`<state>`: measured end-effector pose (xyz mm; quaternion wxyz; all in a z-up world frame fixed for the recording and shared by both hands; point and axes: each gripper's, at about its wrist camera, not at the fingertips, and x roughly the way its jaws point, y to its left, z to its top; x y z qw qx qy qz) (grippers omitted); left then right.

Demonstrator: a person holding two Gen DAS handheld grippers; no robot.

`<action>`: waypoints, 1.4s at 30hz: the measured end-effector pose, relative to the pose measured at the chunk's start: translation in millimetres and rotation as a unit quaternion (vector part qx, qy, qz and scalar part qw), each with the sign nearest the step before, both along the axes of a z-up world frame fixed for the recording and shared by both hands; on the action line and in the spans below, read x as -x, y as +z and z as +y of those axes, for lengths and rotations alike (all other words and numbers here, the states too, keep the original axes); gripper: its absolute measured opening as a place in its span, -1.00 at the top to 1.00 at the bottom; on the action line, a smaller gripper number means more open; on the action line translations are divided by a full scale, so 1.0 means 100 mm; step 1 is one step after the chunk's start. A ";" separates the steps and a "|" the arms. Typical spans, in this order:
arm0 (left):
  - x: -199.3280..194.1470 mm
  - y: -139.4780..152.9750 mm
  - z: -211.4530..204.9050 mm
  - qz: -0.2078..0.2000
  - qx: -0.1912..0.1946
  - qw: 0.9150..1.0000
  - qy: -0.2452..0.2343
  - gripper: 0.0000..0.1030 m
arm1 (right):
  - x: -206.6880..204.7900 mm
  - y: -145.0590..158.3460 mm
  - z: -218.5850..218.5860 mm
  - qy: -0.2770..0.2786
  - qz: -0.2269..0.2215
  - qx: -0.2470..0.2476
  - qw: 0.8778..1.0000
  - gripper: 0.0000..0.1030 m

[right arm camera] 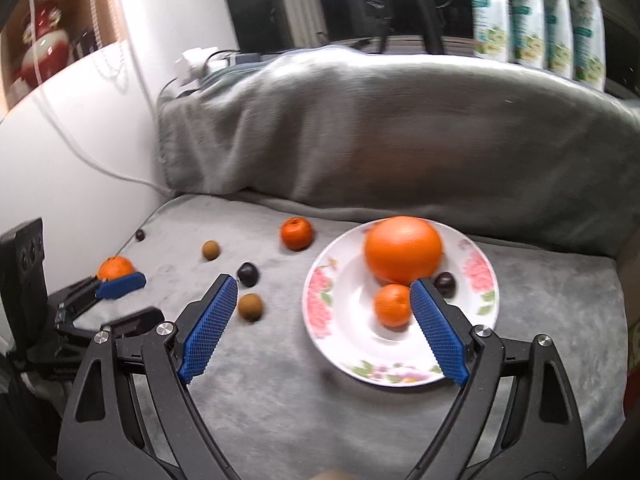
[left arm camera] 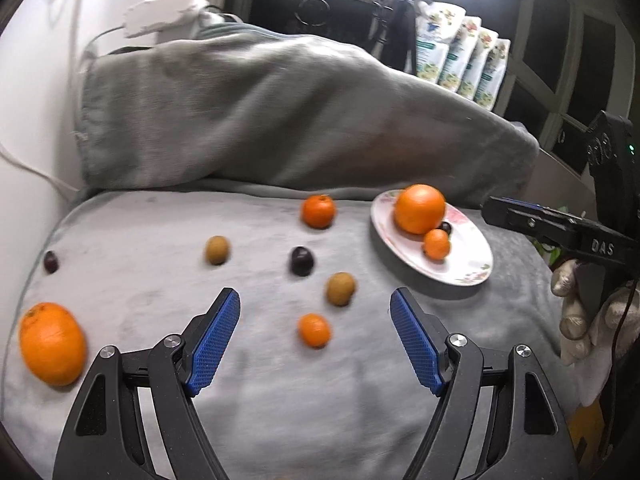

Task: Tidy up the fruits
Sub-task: 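Move the right gripper toward a brown longan on the blanket, then close the right gripper on the brown longan and carry it over the plate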

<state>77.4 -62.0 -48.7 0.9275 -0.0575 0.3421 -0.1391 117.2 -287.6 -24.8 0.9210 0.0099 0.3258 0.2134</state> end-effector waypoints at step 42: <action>-1.10 -0.66 0.41 0.086 0.018 0.995 0.048 0.32 | -0.38 -0.84 1.16 0.075 0.060 0.107 0.990 0.13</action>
